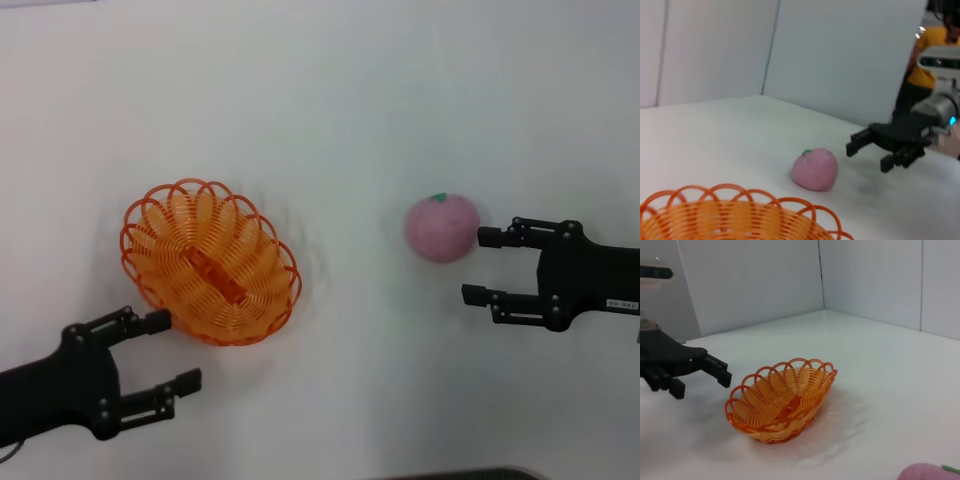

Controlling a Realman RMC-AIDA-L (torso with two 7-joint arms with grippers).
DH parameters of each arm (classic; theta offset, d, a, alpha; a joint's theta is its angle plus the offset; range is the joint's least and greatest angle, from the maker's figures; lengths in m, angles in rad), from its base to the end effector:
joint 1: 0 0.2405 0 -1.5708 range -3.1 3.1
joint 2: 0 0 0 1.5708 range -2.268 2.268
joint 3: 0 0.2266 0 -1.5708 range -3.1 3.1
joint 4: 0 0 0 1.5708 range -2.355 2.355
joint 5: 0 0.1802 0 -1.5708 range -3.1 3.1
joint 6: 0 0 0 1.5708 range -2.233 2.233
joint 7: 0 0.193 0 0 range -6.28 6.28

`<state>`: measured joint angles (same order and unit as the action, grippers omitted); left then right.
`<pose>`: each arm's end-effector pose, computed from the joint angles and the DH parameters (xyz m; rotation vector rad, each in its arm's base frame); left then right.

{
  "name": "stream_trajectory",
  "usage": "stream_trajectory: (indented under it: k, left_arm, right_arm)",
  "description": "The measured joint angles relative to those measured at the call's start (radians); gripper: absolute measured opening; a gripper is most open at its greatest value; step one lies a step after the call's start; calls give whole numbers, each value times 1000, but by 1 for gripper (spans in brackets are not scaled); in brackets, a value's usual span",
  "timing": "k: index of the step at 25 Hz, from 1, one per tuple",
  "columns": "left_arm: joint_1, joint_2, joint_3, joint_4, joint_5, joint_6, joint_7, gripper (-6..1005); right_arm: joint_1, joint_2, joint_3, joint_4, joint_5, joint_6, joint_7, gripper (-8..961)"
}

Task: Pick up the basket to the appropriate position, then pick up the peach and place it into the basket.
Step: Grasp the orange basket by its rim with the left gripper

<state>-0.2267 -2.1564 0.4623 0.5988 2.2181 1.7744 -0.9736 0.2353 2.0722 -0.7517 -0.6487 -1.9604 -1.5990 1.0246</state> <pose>-0.2588 0.1915 -0.0516 -2.7224 -0.6170 -0.7689 0.2710 0.2322 -0.0333 -2.6976 0.4841 0.5872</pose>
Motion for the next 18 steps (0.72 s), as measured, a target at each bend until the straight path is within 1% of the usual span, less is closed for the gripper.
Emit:
stream_trajectory:
  k: [3,4,5,6,9,11,14,18]
  left_arm:
    - [-13,16,-1,12,0,9,-123,808]
    - [-13,16,-1,12,0,9,-123,808]
    - [-28,33,-2,17,3,10,-238,809]
    - [-32,39,-1,17,5,9,-270,809]
    - [-53,69,7,16,9,0,-406,809]
    - [-64,83,9,17,9,-6,-470,809]
    - [-77,97,9,33,10,-17,-560,809]
    - [-107,127,6,42,11,-31,-696,810]
  right_arm:
    - [2,0,0,0,-2,1,4,767]
    - [2,0,0,0,-2,1,5,767]
    - [3,0,0,0,-3,1,6,767]
    - [3,0,0,0,-3,1,6,767]
    - [5,0,0,0,-2,0,7,767]
    - [6,0,0,0,-2,1,7,767]
    - [6,0,0,0,-2,2,7,767]
    - [7,-1,2,0,-2,-1,8,766]
